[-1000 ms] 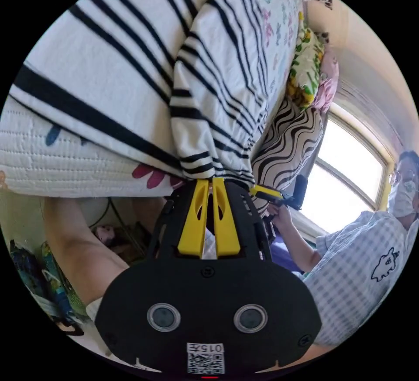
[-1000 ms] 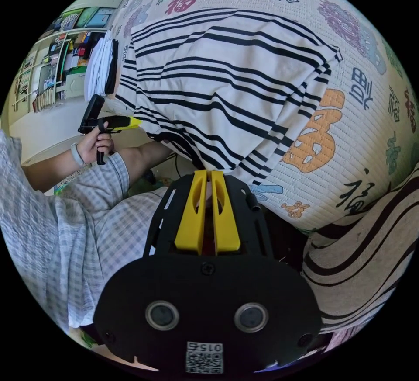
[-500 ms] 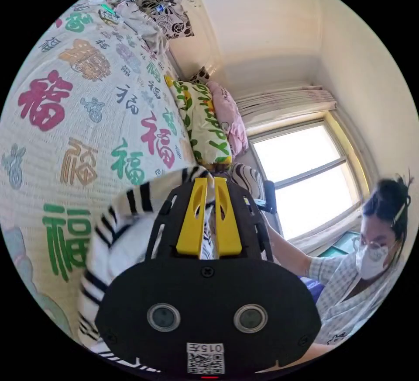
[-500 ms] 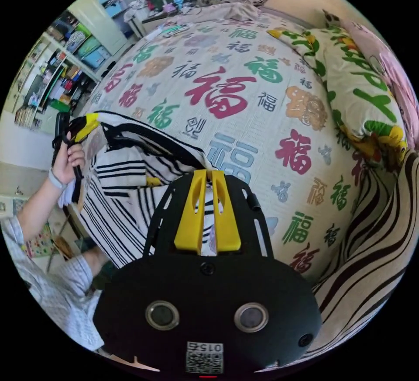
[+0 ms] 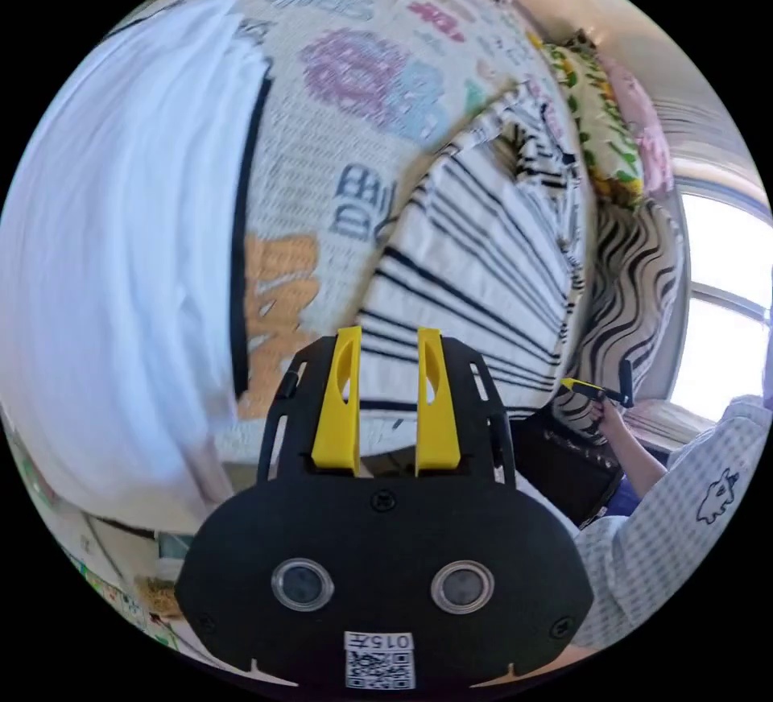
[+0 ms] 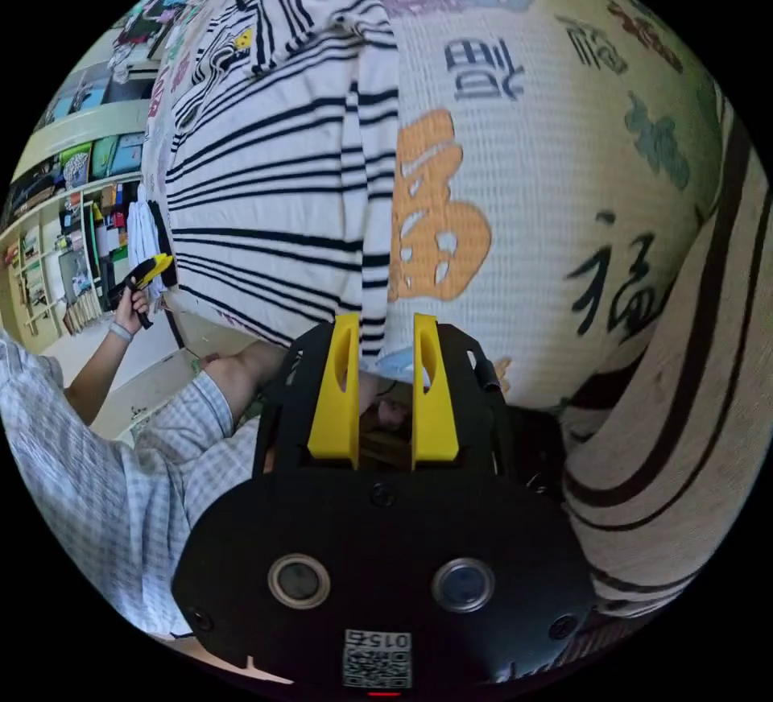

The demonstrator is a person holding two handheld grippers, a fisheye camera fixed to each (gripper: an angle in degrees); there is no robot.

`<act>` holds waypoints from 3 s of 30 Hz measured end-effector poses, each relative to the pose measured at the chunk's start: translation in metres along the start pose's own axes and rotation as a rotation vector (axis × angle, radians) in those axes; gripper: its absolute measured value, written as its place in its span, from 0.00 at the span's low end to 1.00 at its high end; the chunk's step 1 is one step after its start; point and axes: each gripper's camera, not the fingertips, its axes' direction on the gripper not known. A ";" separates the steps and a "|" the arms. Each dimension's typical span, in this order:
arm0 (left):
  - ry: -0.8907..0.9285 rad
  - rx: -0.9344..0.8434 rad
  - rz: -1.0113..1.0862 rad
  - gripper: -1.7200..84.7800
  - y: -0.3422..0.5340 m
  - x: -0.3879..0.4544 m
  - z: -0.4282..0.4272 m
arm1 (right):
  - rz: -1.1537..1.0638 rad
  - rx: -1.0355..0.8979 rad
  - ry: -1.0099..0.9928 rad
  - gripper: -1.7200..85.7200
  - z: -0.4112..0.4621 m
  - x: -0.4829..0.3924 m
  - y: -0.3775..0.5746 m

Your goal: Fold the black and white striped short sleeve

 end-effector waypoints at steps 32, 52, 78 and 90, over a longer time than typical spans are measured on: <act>0.067 -0.322 0.173 0.04 -0.030 0.041 0.057 | -0.007 -0.259 -0.134 0.06 -0.014 0.073 -0.059; 0.095 -0.312 0.266 0.01 -0.059 0.081 0.033 | -0.122 -0.288 -0.304 0.01 -0.074 0.051 -0.032; -0.197 0.013 0.715 0.14 -0.235 0.378 0.073 | -0.503 0.182 0.218 0.14 -0.253 -0.209 -0.137; -0.148 0.035 0.691 0.02 -0.284 0.372 0.027 | -0.464 0.158 0.274 0.04 -0.328 -0.224 -0.120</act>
